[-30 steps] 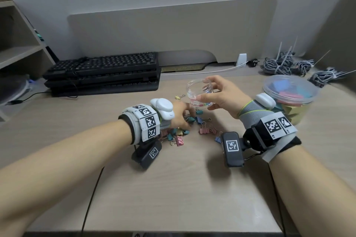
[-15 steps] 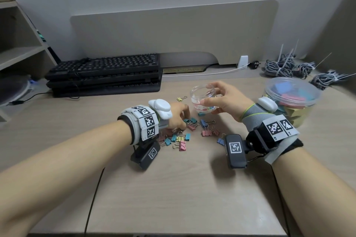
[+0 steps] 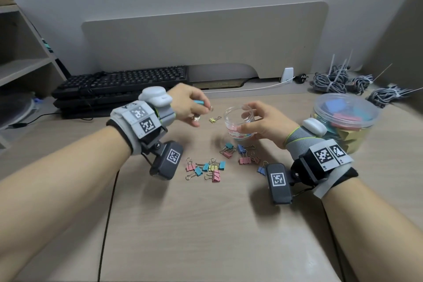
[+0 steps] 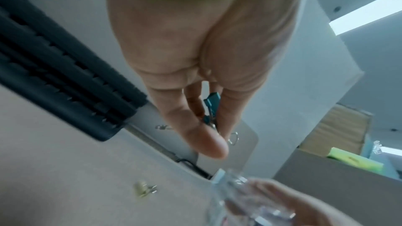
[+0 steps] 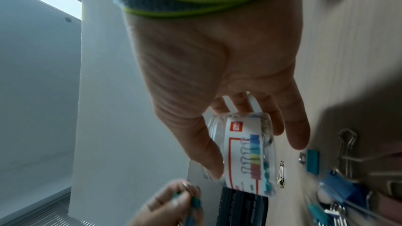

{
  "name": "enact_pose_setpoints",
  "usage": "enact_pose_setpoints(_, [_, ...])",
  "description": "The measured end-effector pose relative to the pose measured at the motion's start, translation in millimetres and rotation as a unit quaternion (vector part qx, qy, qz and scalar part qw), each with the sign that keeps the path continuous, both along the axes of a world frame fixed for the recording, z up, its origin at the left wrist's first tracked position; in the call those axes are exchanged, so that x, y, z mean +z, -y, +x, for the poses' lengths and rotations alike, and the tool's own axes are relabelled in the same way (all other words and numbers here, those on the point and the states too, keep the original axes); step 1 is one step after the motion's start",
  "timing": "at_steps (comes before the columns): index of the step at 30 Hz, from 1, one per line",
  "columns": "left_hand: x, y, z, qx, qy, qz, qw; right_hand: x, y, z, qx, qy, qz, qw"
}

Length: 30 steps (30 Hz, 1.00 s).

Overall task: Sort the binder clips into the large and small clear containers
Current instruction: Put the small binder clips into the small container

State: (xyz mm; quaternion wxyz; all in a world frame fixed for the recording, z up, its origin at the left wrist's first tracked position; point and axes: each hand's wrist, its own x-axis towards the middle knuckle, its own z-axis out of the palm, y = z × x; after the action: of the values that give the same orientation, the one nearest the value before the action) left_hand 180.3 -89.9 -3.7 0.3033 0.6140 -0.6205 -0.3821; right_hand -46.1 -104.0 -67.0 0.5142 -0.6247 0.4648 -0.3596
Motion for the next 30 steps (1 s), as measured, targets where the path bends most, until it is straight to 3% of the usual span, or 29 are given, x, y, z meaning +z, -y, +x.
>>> enact_pose_setpoints(2, [13.7, 0.9, -9.2, -0.015, -0.003, -0.033, 0.999, -1.0, -0.7, 2.2, 0.005, -0.002, -0.002, 1.0])
enact_pose_setpoints(5, [20.7, 0.3, -31.8, -0.06, 0.057, -0.062, 0.995, -2.7, -2.2, 5.5, 0.014, -0.007, -0.007, 1.0])
enact_pose_setpoints(8, [12.5, 1.1, -52.3, -0.08, 0.134, -0.074, 0.985, -2.8, -3.8, 6.6, 0.023, -0.011, -0.012, 1.0])
enact_pose_setpoints(11, [2.3, 2.3, -60.6, -0.075, 0.154, -0.085, 0.982, -3.5, -6.0, 5.0, 0.025, -0.007, -0.011, 1.0])
enact_pose_setpoints(18, [0.0, 3.6, -66.6, -0.098, 0.028, -0.071, 0.992, -9.5, -12.3, -9.8, 0.007, 0.014, 0.006, 1.0])
enact_pose_setpoints(30, [4.0, 11.2, -68.0, -0.09, -0.013, -0.076, 0.993, -12.3, -8.5, -13.0, -0.004, 0.026, -0.002, 1.0])
